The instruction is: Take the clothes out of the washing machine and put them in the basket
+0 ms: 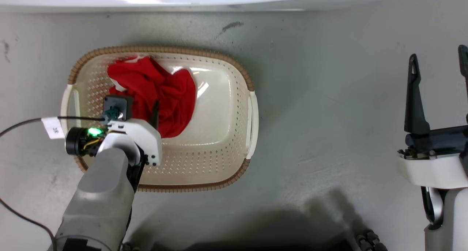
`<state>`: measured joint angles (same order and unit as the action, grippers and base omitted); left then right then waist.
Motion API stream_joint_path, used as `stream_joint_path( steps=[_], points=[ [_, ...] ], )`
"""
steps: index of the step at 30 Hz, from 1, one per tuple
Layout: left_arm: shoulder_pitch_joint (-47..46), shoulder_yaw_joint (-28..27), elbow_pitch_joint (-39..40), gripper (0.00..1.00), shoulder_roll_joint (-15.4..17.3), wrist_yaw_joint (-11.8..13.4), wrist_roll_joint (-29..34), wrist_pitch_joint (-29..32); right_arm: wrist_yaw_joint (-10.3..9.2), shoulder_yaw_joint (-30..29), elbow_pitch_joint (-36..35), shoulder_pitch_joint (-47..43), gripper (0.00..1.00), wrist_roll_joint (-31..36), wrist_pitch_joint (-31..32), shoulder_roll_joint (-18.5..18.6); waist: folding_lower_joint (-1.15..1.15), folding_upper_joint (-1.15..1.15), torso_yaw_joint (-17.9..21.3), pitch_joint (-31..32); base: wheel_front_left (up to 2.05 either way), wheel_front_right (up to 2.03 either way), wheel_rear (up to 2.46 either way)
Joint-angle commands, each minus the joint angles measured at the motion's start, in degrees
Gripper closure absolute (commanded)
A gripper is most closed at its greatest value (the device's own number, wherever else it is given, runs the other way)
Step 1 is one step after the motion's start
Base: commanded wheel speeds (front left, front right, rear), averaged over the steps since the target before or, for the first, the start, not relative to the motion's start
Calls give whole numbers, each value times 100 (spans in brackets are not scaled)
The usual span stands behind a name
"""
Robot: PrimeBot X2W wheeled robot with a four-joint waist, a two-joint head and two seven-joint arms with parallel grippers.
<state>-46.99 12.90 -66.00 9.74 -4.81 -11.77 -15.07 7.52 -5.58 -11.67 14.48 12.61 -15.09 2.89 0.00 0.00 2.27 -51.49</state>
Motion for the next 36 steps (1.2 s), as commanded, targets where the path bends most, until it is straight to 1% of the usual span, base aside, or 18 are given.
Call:
stream_joint_path(
  steps=[1,4,5,9,12,16,23,30,33,36],
  points=[
    [156,-15,80,0,16,6,22,-15,-6,10,79,109,0,-37,-12,-4,0,0,-15,250,0,0,0],
    [357,-53,214,0,48,-18,29,-15,-6,11,222,98,0,-72,-12,-4,0,0,-17,568,0,0,0],
    [357,-53,214,0,48,-18,29,-15,-6,11,222,98,0,-72,-12,-4,0,0,-17,568,0,0,0],
    [702,-122,519,0,90,-68,29,-15,-6,19,399,32,0,-130,-13,-4,0,0,-22,1066,0,0,0],
    [992,-131,964,0,131,-126,73,-14,-6,5,516,-41,0,-196,-12,-4,0,0,-26,1424,0,0,0],
    [1425,-313,1619,0,130,-162,50,-15,-6,-6,670,-134,0,-267,-13,-4,0,0,-34,1884,0,0,0],
    [2131,-517,2720,0,134,-210,244,-15,-6,15,899,-324,0,-437,-12,-4,0,0,3,2519,0,0,0],
    [2605,-587,3627,0,215,-233,486,-15,-6,119,1040,-483,0,-549,-12,-3,0,0,110,2870,0,0,0],
    [2662,-540,3927,0,264,-251,546,-15,-6,147,1079,-545,0,-613,-12,-3,0,0,181,2932,0,0,0],
    [2567,-523,4136,0,389,-250,517,-14,-6,177,1080,-539,0,-688,-12,-3,0,0,306,2930,0,0,0]
  ],
)
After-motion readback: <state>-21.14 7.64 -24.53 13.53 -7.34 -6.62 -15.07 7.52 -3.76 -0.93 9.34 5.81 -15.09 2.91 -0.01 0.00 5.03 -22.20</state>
